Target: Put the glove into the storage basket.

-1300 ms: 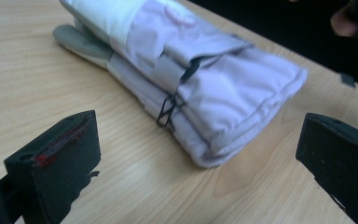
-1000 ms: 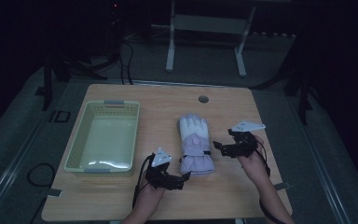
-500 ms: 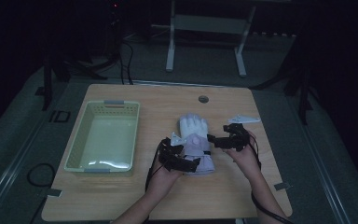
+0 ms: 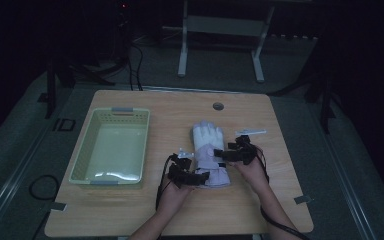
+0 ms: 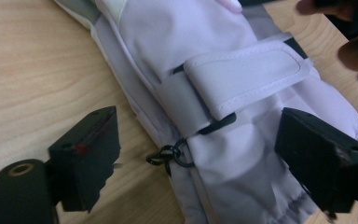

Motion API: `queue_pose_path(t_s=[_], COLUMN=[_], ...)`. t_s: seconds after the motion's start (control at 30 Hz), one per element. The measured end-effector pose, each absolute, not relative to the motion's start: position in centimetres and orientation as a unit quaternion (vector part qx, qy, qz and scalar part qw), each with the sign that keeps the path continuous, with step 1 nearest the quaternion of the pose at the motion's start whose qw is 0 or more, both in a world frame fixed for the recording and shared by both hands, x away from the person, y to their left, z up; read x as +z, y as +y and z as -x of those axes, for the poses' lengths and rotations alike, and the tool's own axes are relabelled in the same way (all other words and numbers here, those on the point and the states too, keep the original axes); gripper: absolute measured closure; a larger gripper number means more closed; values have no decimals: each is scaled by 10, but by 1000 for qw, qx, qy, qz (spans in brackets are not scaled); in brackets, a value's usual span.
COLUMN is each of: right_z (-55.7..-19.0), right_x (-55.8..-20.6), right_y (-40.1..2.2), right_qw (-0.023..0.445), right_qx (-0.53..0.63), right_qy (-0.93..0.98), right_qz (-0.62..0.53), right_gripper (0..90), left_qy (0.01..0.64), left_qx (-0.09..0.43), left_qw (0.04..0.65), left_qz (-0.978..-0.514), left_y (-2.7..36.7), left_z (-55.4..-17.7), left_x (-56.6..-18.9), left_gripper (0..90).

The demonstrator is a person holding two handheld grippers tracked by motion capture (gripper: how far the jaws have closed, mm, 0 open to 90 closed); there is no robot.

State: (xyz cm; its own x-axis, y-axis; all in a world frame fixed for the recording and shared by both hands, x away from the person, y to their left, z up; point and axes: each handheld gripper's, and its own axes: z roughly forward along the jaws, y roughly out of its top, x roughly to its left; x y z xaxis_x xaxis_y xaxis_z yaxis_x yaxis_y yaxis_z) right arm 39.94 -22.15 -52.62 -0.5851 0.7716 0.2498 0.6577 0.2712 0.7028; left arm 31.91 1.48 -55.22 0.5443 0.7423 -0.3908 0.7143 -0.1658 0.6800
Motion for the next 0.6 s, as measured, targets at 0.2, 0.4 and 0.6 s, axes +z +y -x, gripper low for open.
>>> queue_pose_path(t_s=[0.2,0.4,0.6], right_z=[-405,-411,-410], right_x=[-542,-553,-556], right_y=[-224,-229,-228], right_qw=[19,-44,-68], right_qx=[390,391,402], right_qy=[793,788,791], right_qz=[-467,-474,-455], right_gripper=[288,398,628], left_qy=[483,483,473], left_qx=[-12,-31,-34], left_qw=[432,431,426], left_qz=[-762,-762,-771], left_y=[16,17,17], left_z=[-323,-326,-328], left_x=[-561,-566,-565], left_gripper=[245,312,426])
